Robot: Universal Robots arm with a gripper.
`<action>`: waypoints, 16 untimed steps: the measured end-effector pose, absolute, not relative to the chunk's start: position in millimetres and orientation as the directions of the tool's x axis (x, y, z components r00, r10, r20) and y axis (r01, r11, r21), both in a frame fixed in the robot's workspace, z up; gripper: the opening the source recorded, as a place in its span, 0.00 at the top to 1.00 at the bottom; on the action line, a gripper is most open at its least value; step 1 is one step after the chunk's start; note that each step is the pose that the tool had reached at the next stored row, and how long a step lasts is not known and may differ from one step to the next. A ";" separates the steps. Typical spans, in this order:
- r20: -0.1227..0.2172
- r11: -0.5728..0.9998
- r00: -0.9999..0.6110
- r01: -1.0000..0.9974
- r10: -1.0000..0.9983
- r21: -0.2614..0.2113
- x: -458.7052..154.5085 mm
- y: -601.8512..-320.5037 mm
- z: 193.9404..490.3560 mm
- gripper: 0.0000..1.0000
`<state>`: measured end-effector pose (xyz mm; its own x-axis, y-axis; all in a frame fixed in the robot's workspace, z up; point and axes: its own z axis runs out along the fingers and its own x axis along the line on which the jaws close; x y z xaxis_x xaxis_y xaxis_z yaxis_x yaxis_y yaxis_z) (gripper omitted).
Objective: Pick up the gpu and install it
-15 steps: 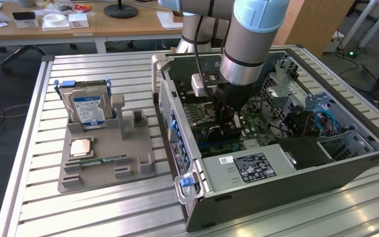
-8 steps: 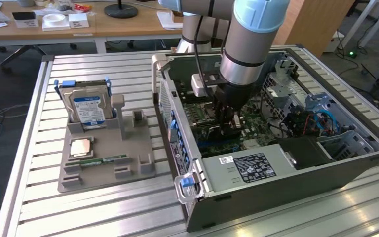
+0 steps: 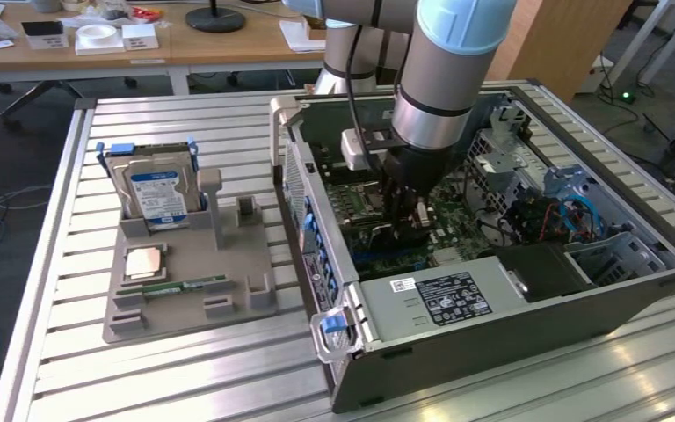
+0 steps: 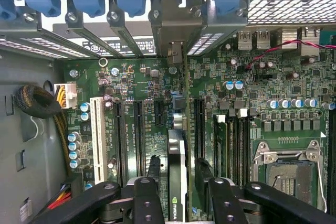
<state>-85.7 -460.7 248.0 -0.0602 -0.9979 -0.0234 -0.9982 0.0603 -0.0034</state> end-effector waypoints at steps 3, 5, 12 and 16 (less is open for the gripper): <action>-0.024 0.060 -0.060 -0.998 -0.998 -0.004 -85.7 -460.6 248.5 0.60; -0.025 0.060 -0.060 -0.998 -0.998 -0.003 -85.7 -460.7 249.7 0.60; -0.027 0.060 -0.060 -0.998 -0.998 -0.003 -85.7 -460.7 254.6 0.60; -0.027 0.060 -0.060 -0.998 -0.998 -0.003 -85.7 -460.7 254.6 0.60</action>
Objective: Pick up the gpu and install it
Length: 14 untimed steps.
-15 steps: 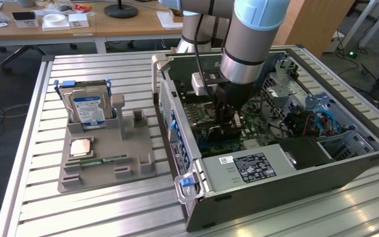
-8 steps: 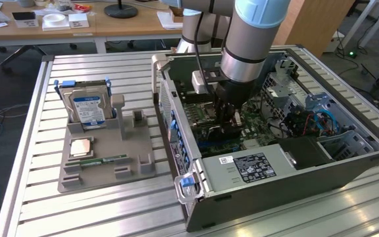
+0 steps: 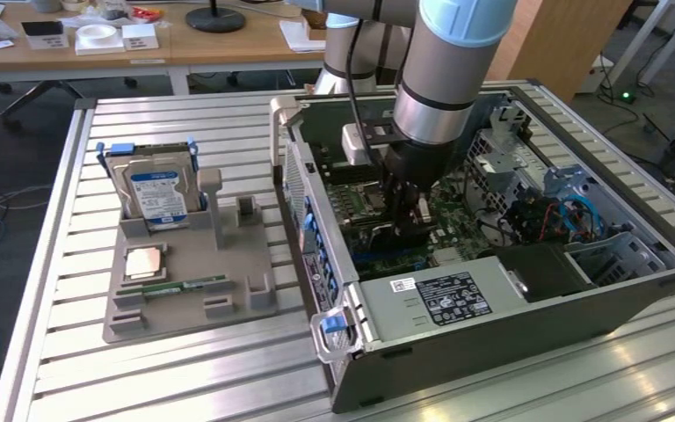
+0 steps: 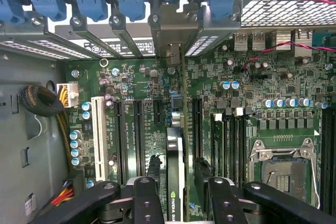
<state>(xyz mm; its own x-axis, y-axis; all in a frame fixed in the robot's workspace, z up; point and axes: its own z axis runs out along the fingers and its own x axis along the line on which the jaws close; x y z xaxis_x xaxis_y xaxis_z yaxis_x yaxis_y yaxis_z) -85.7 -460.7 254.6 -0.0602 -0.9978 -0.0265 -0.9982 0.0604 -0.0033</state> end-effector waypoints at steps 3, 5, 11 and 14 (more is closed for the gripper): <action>-0.026 0.060 -0.060 -0.998 -0.998 -0.003 -85.7 -460.7 254.7 0.60; -0.026 0.060 -0.060 -0.998 -0.998 -0.003 -85.7 -460.7 254.7 0.68; -0.026 0.060 -0.060 -0.998 -0.998 -0.003 -85.7 -460.7 254.7 0.74; -0.026 0.060 -0.060 -0.998 -0.998 -0.003 -85.7 -460.7 254.7 0.74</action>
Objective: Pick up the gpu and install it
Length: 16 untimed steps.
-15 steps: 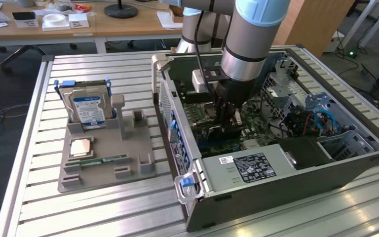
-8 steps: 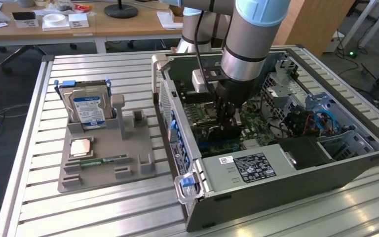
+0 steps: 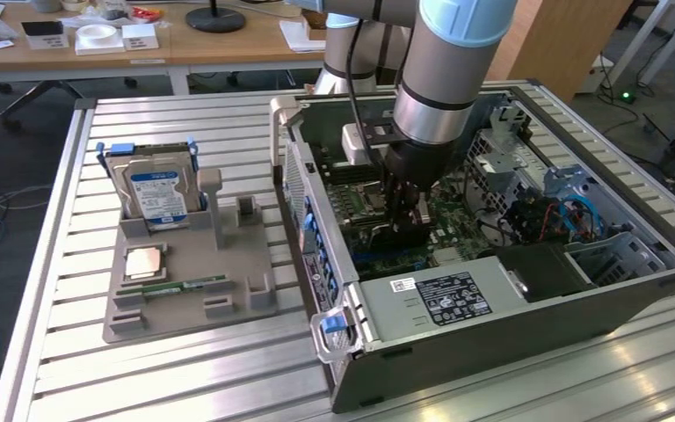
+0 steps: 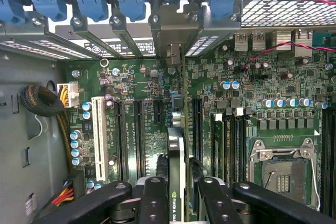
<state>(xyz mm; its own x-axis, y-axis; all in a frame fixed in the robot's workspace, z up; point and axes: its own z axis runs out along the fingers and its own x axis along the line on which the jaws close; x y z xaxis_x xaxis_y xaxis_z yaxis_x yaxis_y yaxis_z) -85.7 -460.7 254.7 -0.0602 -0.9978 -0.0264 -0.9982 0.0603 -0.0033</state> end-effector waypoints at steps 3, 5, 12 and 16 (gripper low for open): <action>-0.026 0.060 -0.060 -0.998 -0.998 -0.003 -85.7 -460.7 254.6 0.74; -0.026 0.060 -0.060 -0.998 -0.998 -0.003 -85.7 -460.7 254.2 0.74; -0.026 0.060 -0.060 -0.998 -0.998 -0.003 -85.8 -460.7 253.8 0.74; -0.026 0.060 -0.060 -0.998 -0.998 -0.003 -85.8 -460.7 253.8 0.74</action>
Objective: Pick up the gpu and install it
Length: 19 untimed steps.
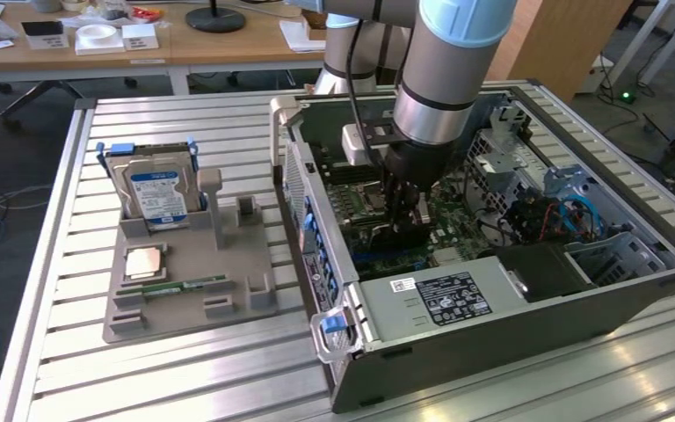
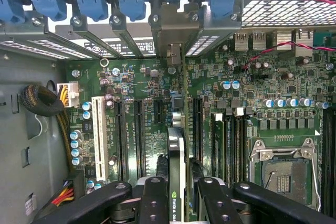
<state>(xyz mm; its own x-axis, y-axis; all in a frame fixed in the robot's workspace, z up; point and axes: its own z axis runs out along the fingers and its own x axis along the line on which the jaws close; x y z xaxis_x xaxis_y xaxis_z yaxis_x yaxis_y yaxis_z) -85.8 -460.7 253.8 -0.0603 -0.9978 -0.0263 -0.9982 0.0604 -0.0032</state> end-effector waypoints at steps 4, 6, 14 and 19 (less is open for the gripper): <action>-0.026 0.060 -0.060 -0.998 -0.998 -0.003 -85.8 -460.7 253.1 0.74; -0.026 0.060 -0.060 -0.998 -0.998 -0.003 -85.8 -460.7 253.0 0.74; -0.027 0.060 -0.060 -0.998 -0.998 -0.003 -85.8 -460.7 251.8 0.74; -0.026 0.060 -0.060 -0.998 -0.998 -0.003 -85.8 -460.7 251.2 0.74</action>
<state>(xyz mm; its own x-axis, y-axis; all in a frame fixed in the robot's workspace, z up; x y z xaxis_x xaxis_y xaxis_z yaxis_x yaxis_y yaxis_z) -85.8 -460.7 251.2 -0.0601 -0.9978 -0.0261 -0.9982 0.0602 -0.0031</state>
